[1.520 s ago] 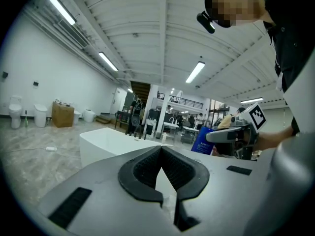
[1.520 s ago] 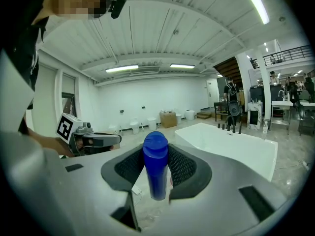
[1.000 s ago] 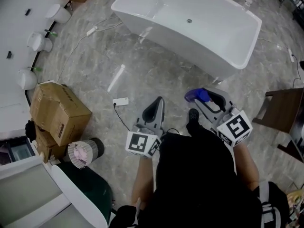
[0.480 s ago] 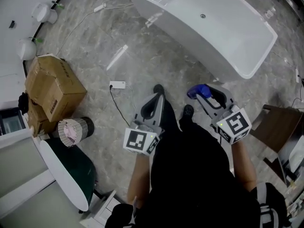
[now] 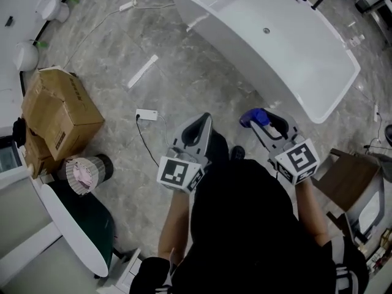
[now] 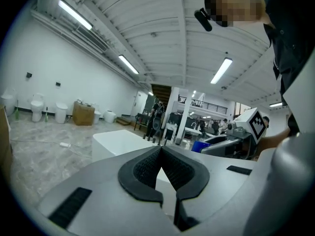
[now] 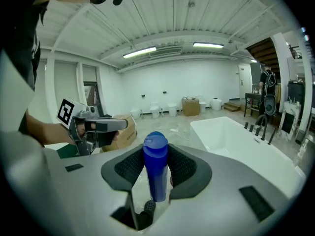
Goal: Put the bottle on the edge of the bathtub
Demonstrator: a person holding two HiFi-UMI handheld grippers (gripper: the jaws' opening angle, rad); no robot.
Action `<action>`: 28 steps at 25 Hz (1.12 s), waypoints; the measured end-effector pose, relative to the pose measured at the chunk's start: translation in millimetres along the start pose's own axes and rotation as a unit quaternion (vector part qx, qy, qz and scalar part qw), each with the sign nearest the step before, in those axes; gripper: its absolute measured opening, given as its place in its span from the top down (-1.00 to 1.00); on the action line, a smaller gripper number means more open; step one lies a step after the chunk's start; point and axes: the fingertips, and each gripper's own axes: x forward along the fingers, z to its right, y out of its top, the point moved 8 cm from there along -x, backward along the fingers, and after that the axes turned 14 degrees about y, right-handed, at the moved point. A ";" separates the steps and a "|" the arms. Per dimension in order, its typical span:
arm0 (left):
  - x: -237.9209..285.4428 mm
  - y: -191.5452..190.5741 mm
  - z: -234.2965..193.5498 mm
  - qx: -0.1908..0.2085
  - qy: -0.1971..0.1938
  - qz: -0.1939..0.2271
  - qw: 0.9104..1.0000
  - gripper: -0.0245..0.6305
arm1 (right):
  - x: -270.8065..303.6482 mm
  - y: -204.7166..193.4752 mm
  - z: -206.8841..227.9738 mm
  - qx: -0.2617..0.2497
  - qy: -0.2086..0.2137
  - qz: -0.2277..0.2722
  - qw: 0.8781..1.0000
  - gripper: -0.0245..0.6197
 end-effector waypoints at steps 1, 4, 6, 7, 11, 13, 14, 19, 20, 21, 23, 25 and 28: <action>10.1 3.9 -8.6 0.001 -0.003 0.002 1.000 0.89 | 10.3 7.0 7.6 -0.010 0.000 -0.007 1.000 0.47; 39.3 15.4 -33.3 0.005 -0.010 0.002 1.000 0.89 | 39.9 28.7 31.2 -0.019 -0.008 -0.025 0.999 0.47; 54.5 23.4 -47.7 0.006 -0.016 0.003 1.000 0.89 | 59.4 39.5 45.8 -0.013 -0.013 -0.035 0.999 0.47; 60.6 26.1 -54.7 0.006 -0.019 0.003 1.000 0.89 | 69.4 42.8 52.6 -0.013 -0.014 -0.038 0.999 0.47; 79.6 23.3 -84.0 0.001 -0.025 -0.003 1.000 0.89 | 110.5 46.2 77.1 -0.020 -0.014 -0.067 0.997 0.47; 88.0 19.7 -94.7 -0.002 -0.027 -0.008 1.000 0.89 | 128.9 42.9 88.5 -0.021 -0.012 -0.081 0.996 0.47; 92.0 19.6 -98.8 -0.006 -0.026 -0.009 1.000 0.89 | 136.9 42.2 93.9 -0.019 -0.009 -0.088 0.996 0.47; 114.1 22.9 -117.8 -0.038 -0.005 -0.016 0.999 0.89 | 175.7 43.6 125.4 -0.002 0.010 -0.114 0.993 0.47; 118.8 23.6 -120.4 -0.044 0.002 -0.013 0.999 0.89 | 184.2 41.8 132.5 -0.001 0.014 -0.119 0.993 0.47; 123.5 23.9 -123.1 -0.047 0.009 -0.011 0.999 0.89 | 192.9 39.6 139.8 -0.001 0.018 -0.124 0.992 0.47; 133.6 24.2 -129.6 -0.052 0.023 -0.010 0.998 0.89 | 210.2 34.9 154.8 -0.002 0.027 -0.135 0.990 0.47; 144.7 25.8 -135.6 -0.059 0.043 -0.009 0.997 0.89 | 226.6 31.2 170.4 -0.005 0.038 -0.152 0.988 0.47; 163.4 31.1 -142.7 -0.075 0.078 -0.006 0.994 0.89 | 251.4 27.1 197.5 -0.004 0.056 -0.173 0.983 0.47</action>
